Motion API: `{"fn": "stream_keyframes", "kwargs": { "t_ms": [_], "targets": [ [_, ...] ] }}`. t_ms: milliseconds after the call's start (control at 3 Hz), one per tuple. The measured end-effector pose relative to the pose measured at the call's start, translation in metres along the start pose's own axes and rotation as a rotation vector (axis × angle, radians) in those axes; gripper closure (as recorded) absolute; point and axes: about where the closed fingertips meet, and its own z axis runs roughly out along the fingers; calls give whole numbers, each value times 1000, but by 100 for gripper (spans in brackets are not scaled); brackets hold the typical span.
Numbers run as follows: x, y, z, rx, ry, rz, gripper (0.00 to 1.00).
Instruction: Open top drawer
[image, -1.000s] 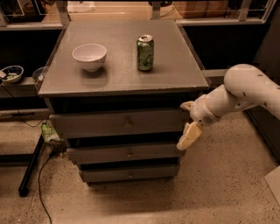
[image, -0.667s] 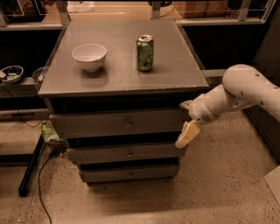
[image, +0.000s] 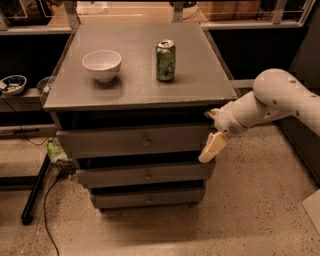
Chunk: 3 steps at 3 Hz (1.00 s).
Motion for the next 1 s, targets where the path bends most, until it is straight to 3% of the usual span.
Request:
{"fn": "stream_keyframes", "kwargs": {
  "t_ms": [333, 1000],
  "targets": [
    [-9, -8, -6, 32, 12, -26, 0],
    [-6, -17, 11, 27, 32, -10, 0]
  ]
}}
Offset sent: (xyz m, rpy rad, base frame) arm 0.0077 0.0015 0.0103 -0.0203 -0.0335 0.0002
